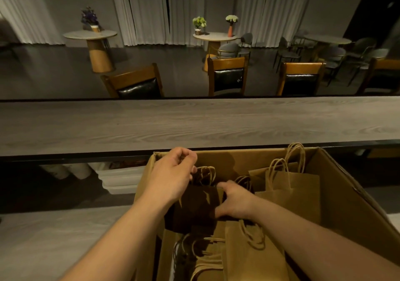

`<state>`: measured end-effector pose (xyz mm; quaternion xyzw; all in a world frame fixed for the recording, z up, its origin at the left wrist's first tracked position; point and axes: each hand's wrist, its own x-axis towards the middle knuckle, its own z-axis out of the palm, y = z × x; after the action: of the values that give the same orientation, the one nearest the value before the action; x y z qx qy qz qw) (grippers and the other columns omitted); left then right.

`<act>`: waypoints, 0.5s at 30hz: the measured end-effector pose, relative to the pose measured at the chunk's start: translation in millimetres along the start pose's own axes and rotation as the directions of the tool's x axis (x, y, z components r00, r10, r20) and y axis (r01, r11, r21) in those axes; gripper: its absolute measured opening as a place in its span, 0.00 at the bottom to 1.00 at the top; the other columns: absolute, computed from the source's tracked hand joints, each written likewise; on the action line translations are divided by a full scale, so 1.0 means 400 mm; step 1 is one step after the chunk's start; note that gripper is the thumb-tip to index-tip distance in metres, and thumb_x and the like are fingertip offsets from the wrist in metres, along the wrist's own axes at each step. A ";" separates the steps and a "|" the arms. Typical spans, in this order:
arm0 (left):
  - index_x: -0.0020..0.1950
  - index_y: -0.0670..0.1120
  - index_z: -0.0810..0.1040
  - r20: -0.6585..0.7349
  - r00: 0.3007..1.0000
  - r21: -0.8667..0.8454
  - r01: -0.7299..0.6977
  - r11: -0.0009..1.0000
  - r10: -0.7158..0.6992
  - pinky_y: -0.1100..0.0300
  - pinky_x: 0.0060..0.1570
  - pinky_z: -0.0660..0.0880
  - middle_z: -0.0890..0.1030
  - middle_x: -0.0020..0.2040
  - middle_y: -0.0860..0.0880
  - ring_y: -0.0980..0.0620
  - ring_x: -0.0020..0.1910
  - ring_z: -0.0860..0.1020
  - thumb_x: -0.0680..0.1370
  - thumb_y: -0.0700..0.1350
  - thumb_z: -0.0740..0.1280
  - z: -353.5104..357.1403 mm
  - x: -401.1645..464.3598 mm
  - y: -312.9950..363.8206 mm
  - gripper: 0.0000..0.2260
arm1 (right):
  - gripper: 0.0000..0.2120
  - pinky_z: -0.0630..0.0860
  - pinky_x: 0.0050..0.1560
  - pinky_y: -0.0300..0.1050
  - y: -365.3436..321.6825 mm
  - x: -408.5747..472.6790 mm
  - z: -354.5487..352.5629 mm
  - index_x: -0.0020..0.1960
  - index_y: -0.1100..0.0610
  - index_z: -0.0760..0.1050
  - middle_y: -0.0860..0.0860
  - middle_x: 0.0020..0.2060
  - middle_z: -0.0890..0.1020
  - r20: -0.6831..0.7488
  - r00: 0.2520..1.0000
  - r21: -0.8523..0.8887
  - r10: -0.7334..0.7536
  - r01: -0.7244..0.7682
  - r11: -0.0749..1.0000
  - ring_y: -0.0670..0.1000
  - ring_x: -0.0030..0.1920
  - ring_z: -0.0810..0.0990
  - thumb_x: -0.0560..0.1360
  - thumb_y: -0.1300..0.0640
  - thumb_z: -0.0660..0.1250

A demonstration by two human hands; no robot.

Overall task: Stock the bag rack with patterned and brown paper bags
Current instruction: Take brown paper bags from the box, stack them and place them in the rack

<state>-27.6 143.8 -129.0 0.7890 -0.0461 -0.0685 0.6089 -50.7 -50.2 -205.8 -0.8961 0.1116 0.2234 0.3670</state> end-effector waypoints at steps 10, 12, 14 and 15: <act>0.51 0.58 0.82 -0.086 0.993 -0.018 -0.085 0.996 0.083 0.52 0.52 0.80 0.85 0.42 0.54 0.55 0.46 0.83 0.82 0.53 0.66 -0.018 -0.022 0.007 0.06 | 0.14 0.80 0.55 0.43 -0.069 -0.030 0.000 0.61 0.46 0.81 0.44 0.50 0.81 -0.177 0.978 -0.224 -0.107 0.066 0.972 0.47 0.56 0.82 0.79 0.59 0.72; 0.53 0.60 0.80 -0.117 0.985 -0.009 -0.125 0.992 0.124 0.54 0.52 0.79 0.85 0.46 0.55 0.58 0.49 0.82 0.82 0.53 0.66 -0.026 -0.025 0.008 0.04 | 0.10 0.79 0.52 0.42 -0.086 -0.047 -0.036 0.57 0.44 0.80 0.43 0.47 0.81 -0.156 0.979 -0.196 -0.128 0.096 0.976 0.44 0.51 0.81 0.79 0.55 0.73; 0.57 0.62 0.76 -0.150 0.976 -0.036 -0.162 0.986 0.155 0.59 0.55 0.77 0.82 0.54 0.58 0.61 0.54 0.79 0.82 0.52 0.67 -0.032 -0.032 0.012 0.06 | 0.07 0.78 0.52 0.42 -0.106 -0.069 -0.096 0.51 0.43 0.78 0.44 0.47 0.82 -0.155 0.978 -0.164 -0.141 0.116 0.980 0.43 0.49 0.81 0.78 0.53 0.73; 0.60 0.63 0.74 -0.172 0.971 -0.047 -0.173 0.984 0.163 0.59 0.58 0.75 0.79 0.59 0.59 0.62 0.57 0.78 0.81 0.54 0.68 -0.034 -0.033 0.012 0.09 | 0.06 0.78 0.54 0.44 -0.115 -0.081 -0.131 0.52 0.44 0.78 0.45 0.47 0.84 -0.172 0.971 -0.136 -0.166 0.143 0.980 0.43 0.50 0.82 0.78 0.53 0.73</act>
<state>-38.5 157.7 -120.1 0.7661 -0.0591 0.0486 0.6382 -45.5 -53.6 -129.2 -0.9396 0.0605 0.1177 0.3158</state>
